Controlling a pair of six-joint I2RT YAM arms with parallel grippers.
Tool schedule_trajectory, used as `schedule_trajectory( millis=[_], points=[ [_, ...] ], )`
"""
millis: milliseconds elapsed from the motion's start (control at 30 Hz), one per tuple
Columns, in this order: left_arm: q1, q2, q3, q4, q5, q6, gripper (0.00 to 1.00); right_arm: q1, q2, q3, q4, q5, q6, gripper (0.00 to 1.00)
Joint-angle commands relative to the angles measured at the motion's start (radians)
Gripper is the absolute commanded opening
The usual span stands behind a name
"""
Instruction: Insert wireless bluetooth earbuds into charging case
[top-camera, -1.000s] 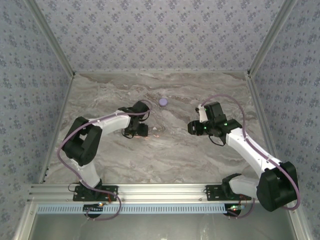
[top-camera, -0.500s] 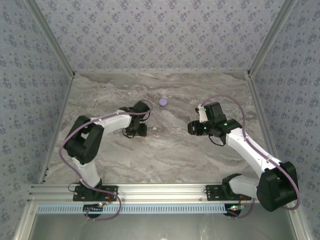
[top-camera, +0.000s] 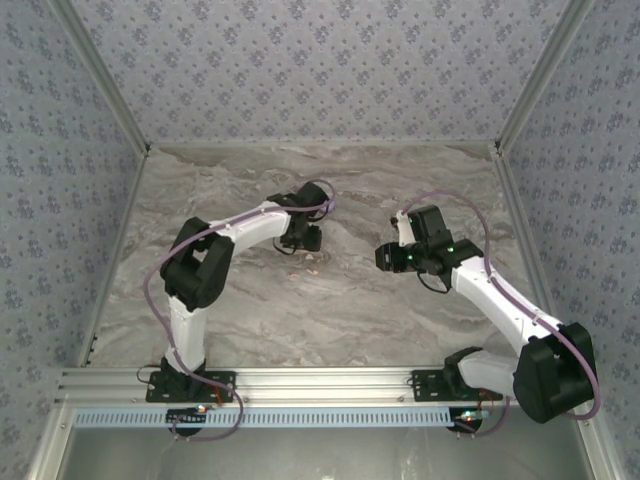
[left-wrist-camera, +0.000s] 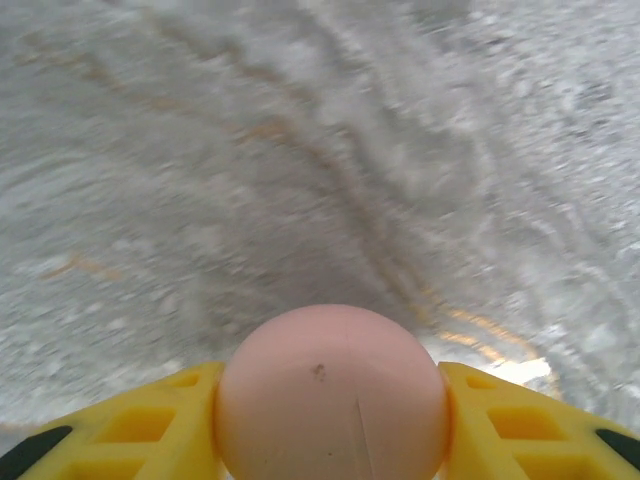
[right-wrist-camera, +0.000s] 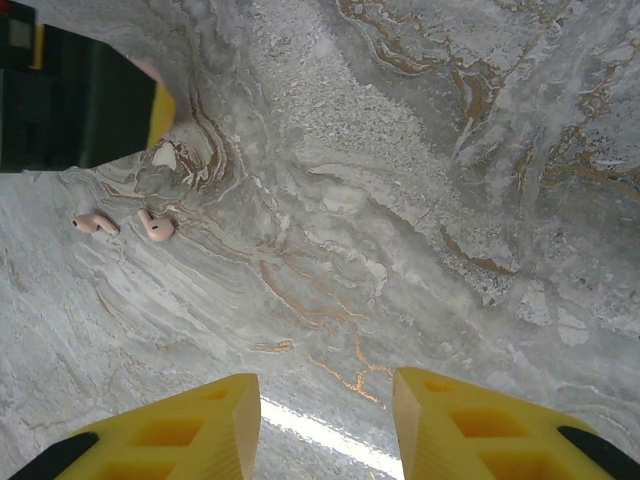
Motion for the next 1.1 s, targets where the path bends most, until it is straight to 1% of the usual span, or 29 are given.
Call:
schedule_trajectory(
  millis=[0, 300, 367, 433, 600, 733, 833, 967, 1067],
  points=[
    [-0.028, 0.057, 0.079, -0.065, 0.025, 0.017, 0.45, 0.005, 0.019, -0.018, 0.012, 0.004, 0.018, 0.41],
    [-0.076, 0.171, 0.186, -0.088, 0.052, 0.012, 0.46, 0.005, 0.045, -0.042, 0.054, -0.004, 0.044, 0.41],
    [-0.079, 0.179, 0.192, -0.086, 0.060, 0.008, 0.47, 0.005, 0.052, -0.046, 0.064, -0.007, 0.049, 0.41],
    [-0.080, 0.179, 0.191, -0.083, 0.066, 0.007, 0.51, 0.005, 0.064, -0.047, 0.076, -0.014, 0.055, 0.41],
    [-0.080, 0.139, 0.182, -0.078, 0.059, 0.020, 0.64, 0.007, 0.098, -0.047, 0.111, -0.040, 0.066, 0.41],
    [-0.077, 0.084, 0.185, -0.079, 0.067, 0.038, 0.68, 0.009, 0.130, -0.038, 0.139, -0.063, 0.078, 0.41],
    [-0.064, 0.043, 0.195, -0.084, 0.088, 0.052, 0.69, 0.022, 0.166, -0.027, 0.157, -0.075, 0.086, 0.41],
    [-0.025, -0.014, 0.180, -0.075, 0.121, 0.060, 0.68, 0.045, 0.228, 0.002, 0.182, -0.079, 0.100, 0.41],
    [0.012, -0.053, 0.152, -0.057, 0.135, 0.066, 0.65, 0.065, 0.292, 0.035, 0.201, -0.084, 0.115, 0.40]
  ],
)
